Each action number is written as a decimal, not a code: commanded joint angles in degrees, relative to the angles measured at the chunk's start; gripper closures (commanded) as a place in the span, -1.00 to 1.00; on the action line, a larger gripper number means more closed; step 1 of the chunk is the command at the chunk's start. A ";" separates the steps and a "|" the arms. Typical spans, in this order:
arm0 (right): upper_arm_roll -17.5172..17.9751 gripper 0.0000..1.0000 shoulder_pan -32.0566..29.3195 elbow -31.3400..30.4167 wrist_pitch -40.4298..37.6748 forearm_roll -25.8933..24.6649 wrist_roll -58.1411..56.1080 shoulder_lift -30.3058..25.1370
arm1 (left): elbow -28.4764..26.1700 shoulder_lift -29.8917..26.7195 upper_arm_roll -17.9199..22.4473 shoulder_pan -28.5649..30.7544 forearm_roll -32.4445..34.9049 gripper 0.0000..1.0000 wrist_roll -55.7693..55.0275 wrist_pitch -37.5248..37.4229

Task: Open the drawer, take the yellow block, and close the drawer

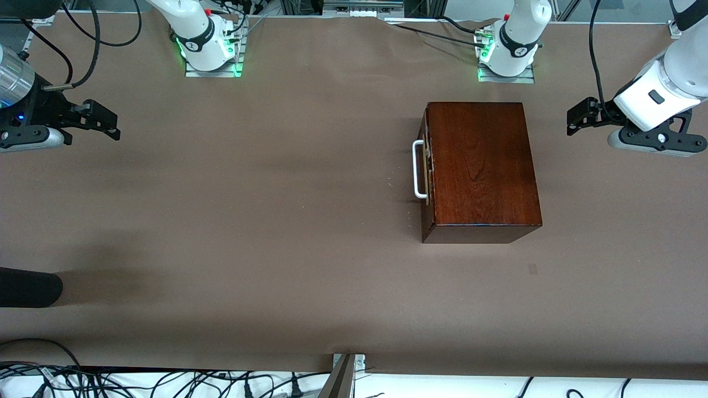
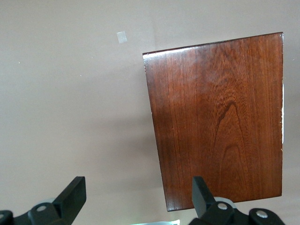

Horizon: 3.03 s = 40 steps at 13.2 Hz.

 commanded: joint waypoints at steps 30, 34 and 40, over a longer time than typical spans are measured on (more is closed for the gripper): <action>0.53 -1.00 -0.77 1.39 -1.00 -0.46 0.20 0.43 | 14.70 28.26 -11.83 -19.58 -2.86 -1.00 -16.87 6.20; 0.53 -1.00 -0.77 1.39 -1.00 -0.46 0.20 0.43 | 14.61 31.51 -11.92 -26.27 4.87 -1.00 -36.30 8.68; 0.53 -1.00 -0.77 1.39 -1.00 -0.46 0.11 0.43 | 13.03 33.63 -11.83 -26.45 13.50 -1.00 -44.42 10.53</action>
